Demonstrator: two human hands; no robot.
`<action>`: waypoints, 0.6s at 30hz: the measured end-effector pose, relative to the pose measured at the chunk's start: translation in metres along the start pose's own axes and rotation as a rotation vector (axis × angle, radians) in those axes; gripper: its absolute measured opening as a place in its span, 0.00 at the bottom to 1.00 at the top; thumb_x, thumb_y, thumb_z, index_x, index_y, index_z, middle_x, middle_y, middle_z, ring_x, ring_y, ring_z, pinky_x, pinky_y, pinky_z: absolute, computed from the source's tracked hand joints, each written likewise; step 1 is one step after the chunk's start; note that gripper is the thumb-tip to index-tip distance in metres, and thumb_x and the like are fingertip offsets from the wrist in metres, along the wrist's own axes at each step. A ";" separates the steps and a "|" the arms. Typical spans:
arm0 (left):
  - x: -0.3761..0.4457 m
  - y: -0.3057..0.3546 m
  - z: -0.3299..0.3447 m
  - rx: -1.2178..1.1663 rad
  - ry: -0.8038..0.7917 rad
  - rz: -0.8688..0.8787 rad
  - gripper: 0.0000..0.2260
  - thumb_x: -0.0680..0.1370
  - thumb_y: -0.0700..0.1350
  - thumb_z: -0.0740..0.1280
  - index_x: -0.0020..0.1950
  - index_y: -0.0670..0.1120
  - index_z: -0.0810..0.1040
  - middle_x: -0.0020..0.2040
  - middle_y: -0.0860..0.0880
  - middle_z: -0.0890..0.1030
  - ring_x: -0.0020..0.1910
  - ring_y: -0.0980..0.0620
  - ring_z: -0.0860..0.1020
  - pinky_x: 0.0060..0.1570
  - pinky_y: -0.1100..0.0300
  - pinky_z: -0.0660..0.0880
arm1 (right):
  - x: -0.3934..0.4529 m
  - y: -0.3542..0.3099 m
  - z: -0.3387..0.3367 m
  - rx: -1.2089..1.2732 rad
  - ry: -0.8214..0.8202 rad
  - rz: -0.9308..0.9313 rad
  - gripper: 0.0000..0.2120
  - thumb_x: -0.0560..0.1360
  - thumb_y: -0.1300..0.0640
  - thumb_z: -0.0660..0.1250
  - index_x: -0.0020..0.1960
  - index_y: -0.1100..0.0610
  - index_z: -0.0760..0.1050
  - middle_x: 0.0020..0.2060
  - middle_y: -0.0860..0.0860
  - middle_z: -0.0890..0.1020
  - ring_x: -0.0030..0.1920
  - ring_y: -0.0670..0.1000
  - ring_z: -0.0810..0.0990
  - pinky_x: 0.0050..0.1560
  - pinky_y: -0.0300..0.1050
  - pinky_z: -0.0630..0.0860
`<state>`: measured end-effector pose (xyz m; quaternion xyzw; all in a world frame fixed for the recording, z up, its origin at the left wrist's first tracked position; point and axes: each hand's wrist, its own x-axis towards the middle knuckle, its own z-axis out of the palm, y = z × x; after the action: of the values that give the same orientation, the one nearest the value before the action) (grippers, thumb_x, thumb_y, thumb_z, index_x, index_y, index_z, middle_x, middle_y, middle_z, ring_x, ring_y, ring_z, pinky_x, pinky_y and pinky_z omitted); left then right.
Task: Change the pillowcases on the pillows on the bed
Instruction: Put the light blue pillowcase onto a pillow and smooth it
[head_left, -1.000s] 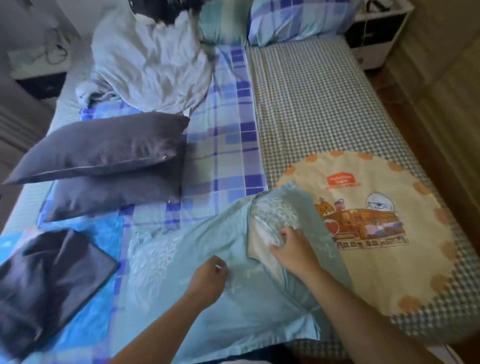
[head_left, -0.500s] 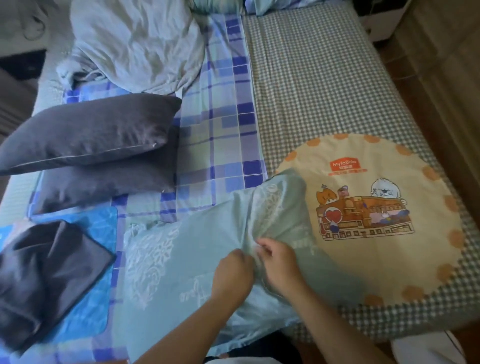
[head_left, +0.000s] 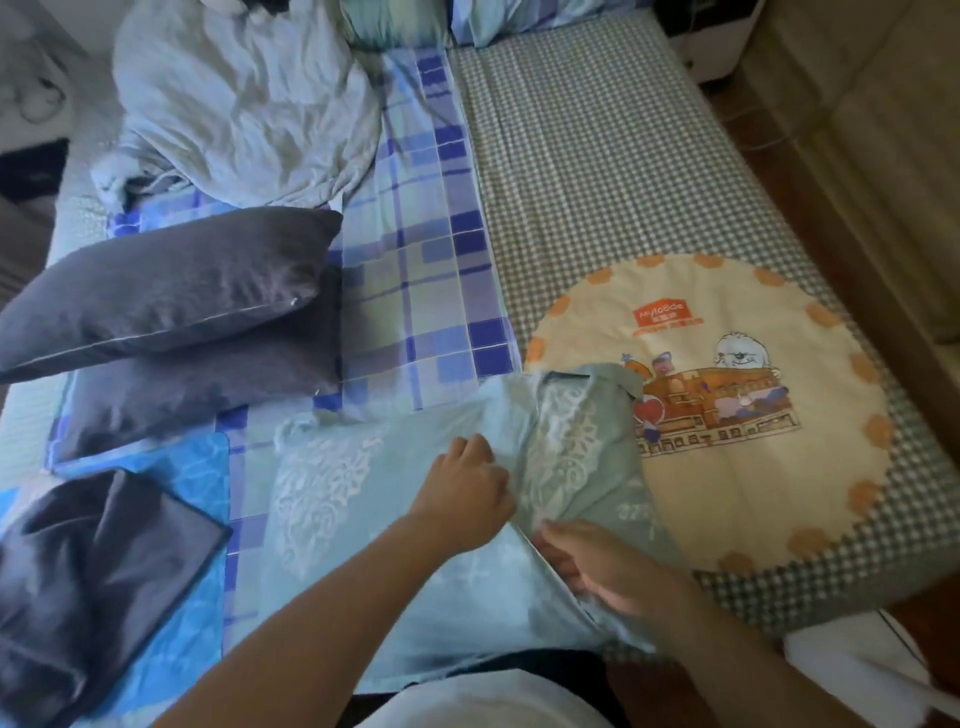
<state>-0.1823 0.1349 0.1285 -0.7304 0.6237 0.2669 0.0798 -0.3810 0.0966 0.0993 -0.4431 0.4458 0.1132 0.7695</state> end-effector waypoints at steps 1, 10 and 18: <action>0.011 0.002 -0.008 0.015 0.051 0.085 0.17 0.77 0.53 0.57 0.53 0.47 0.82 0.61 0.45 0.74 0.61 0.41 0.72 0.59 0.49 0.72 | -0.007 0.005 0.003 -0.181 0.028 -0.018 0.14 0.83 0.48 0.61 0.44 0.54 0.77 0.36 0.52 0.78 0.35 0.44 0.75 0.42 0.44 0.70; 0.096 0.015 -0.052 0.556 -0.414 0.363 0.22 0.82 0.60 0.54 0.71 0.52 0.72 0.62 0.45 0.80 0.65 0.41 0.75 0.65 0.49 0.71 | -0.017 0.046 0.056 -0.148 0.622 -0.118 0.09 0.83 0.57 0.60 0.45 0.50 0.73 0.40 0.45 0.77 0.43 0.44 0.77 0.50 0.44 0.72; 0.133 0.018 -0.049 0.994 -0.351 0.903 0.23 0.83 0.44 0.58 0.78 0.52 0.58 0.69 0.44 0.70 0.52 0.39 0.80 0.43 0.50 0.73 | 0.014 0.039 0.082 -0.529 0.748 0.171 0.21 0.77 0.55 0.66 0.66 0.51 0.63 0.61 0.52 0.72 0.59 0.57 0.77 0.57 0.53 0.75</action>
<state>-0.1748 -0.0070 0.1088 -0.2225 0.8926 0.0710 0.3856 -0.3471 0.1803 0.0827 -0.5962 0.6833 0.1184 0.4046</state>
